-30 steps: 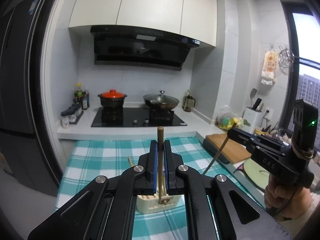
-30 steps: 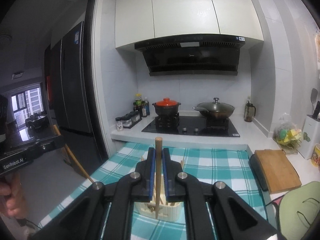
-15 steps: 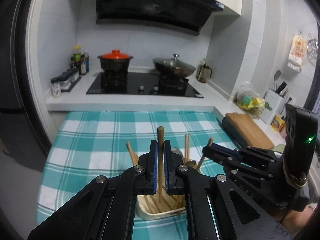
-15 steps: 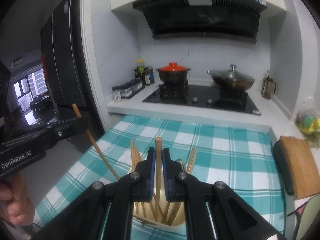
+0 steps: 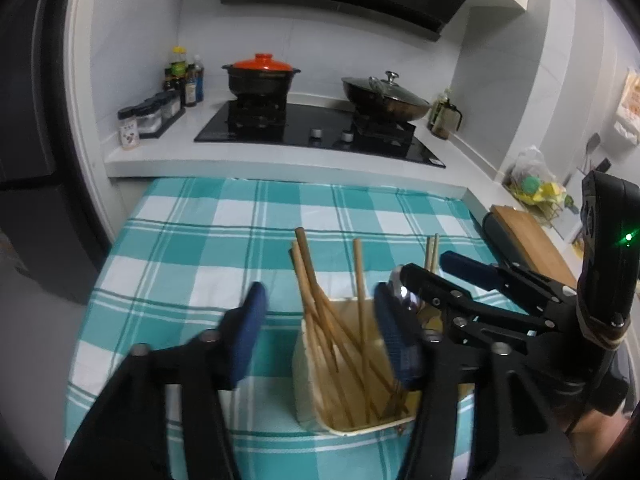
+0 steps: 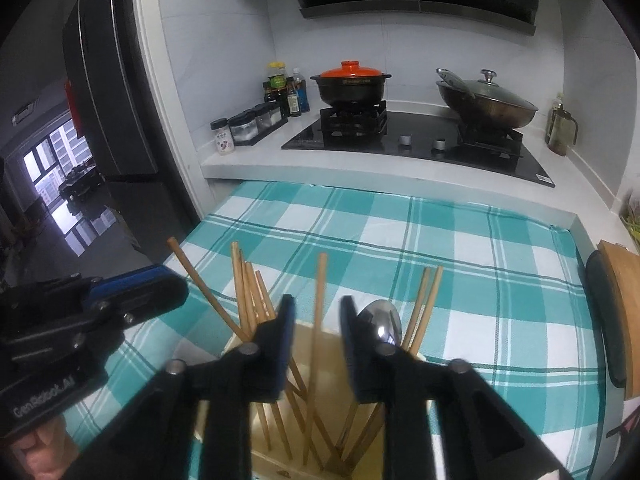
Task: Organize utensils
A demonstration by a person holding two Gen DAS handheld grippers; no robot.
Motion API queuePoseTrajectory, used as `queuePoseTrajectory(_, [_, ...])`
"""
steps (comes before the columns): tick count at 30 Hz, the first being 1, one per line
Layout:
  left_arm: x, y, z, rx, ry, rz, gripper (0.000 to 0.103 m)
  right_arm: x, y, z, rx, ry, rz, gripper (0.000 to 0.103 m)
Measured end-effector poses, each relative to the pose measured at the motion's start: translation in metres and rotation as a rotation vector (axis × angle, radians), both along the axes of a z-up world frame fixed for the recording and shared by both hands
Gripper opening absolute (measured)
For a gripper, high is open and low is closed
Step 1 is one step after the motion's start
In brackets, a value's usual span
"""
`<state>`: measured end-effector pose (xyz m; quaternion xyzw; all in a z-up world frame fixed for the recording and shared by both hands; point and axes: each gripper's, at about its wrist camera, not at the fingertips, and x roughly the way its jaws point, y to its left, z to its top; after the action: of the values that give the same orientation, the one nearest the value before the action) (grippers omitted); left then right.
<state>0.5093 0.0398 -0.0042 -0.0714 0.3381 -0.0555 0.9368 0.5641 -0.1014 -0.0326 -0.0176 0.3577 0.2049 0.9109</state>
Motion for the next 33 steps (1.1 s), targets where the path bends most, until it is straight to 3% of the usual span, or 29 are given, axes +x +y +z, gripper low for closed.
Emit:
queuePoseTrajectory(5, [-0.058, 0.006, 0.025, 0.08, -0.111, 0.014, 0.087, -0.027, -0.018, 0.016, 0.037, -0.082, -0.045, 0.051])
queuePoseTrajectory(7, [-0.086, 0.004, 0.034, 0.12, -0.165, 0.03, 0.1, -0.05, -0.026, 0.026, 0.021, -0.131, -0.058, 0.052])
queuePoseTrajectory(10, [-0.132, -0.006, 0.044, 0.206, -0.258, 0.079, 0.103, -0.089, -0.037, 0.04, 0.009, -0.187, -0.066, 0.066])
queuePoseTrajectory(13, [-0.165, -0.016, 0.046, 0.25, -0.291, 0.118, 0.103, -0.138, -0.047, 0.053, 0.02, -0.238, -0.074, 0.076])
queuePoseTrajectory(15, [-0.18, -0.021, 0.045, 0.25, -0.278, 0.133, 0.103, -0.168, -0.053, 0.058, 0.029, -0.254, -0.082, 0.085])
queuePoseTrajectory(19, [-0.21, -0.028, 0.037, 0.25, -0.289, 0.165, 0.103, -0.221, -0.067, 0.06, 0.044, -0.286, -0.129, 0.089])
queuePoseTrajectory(22, [-0.226, -0.033, 0.028, 0.282, -0.293, 0.2, 0.103, -0.248, -0.073, 0.051, 0.045, -0.283, -0.164, 0.101])
queuePoseTrajectory(30, [-0.257, -0.041, 0.016, 0.314, -0.225, 0.199, 0.103, -0.294, -0.083, 0.029, -0.013, -0.263, -0.24, 0.101])
queuePoseTrajectory(33, [-0.264, -0.041, 0.012, 0.283, -0.178, 0.196, 0.103, -0.305, -0.088, 0.031, -0.011, -0.28, -0.276, 0.102])
